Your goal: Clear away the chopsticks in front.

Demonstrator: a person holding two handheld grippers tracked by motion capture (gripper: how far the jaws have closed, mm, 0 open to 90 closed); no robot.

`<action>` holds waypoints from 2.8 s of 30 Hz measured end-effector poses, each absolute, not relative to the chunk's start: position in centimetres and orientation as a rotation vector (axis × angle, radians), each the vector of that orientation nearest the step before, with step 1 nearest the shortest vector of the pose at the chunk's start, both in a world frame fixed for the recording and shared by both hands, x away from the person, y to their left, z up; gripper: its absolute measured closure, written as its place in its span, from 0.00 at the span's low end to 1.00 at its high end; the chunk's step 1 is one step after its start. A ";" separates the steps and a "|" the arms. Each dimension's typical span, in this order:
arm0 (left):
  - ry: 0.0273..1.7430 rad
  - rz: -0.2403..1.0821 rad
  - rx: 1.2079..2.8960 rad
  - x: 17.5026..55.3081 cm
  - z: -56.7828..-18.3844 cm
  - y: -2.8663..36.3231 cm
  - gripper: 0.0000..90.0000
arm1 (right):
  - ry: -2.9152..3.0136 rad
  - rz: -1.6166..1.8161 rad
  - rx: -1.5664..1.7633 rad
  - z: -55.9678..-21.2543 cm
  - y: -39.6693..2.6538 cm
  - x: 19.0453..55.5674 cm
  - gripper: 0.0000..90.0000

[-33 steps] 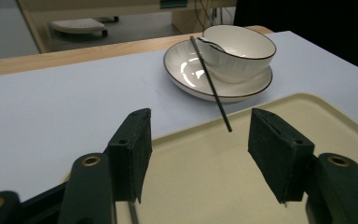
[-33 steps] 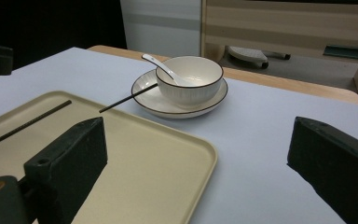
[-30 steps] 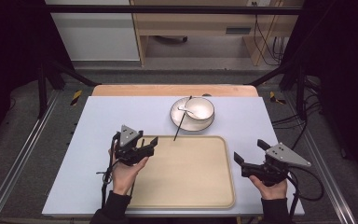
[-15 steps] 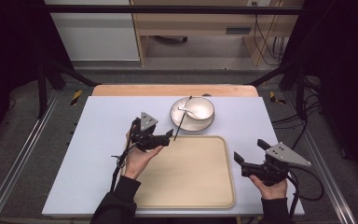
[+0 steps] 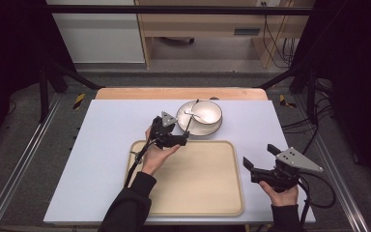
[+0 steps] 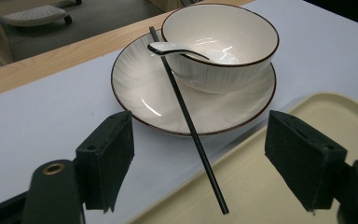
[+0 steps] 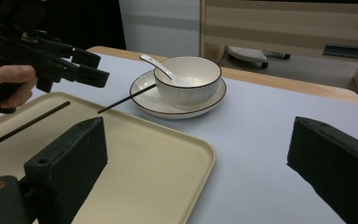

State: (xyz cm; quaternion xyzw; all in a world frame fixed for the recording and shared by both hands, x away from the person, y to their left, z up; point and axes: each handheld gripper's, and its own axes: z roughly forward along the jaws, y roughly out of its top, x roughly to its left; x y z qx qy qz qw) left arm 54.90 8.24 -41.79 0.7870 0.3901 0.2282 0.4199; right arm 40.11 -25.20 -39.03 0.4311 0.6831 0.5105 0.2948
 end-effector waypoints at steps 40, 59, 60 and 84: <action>1.110 0.553 2.072 61.0 -45.4 3.6 0.87 | 1.822 1.376 1.141 -39.0 -25.2 40.2 0.06; 1.207 0.561 2.011 61.2 -45.1 4.3 0.94 | 1.830 1.375 1.141 -39.1 -25.1 40.2 0.06; 1.205 0.565 2.009 61.2 -45.1 4.4 0.95 | 1.828 1.375 1.141 -39.1 -25.1 40.2 0.06; 1.244 0.642 1.890 56.8 -42.2 10.0 0.95 | 1.823 1.369 1.143 -39.0 -25.1 40.1 0.06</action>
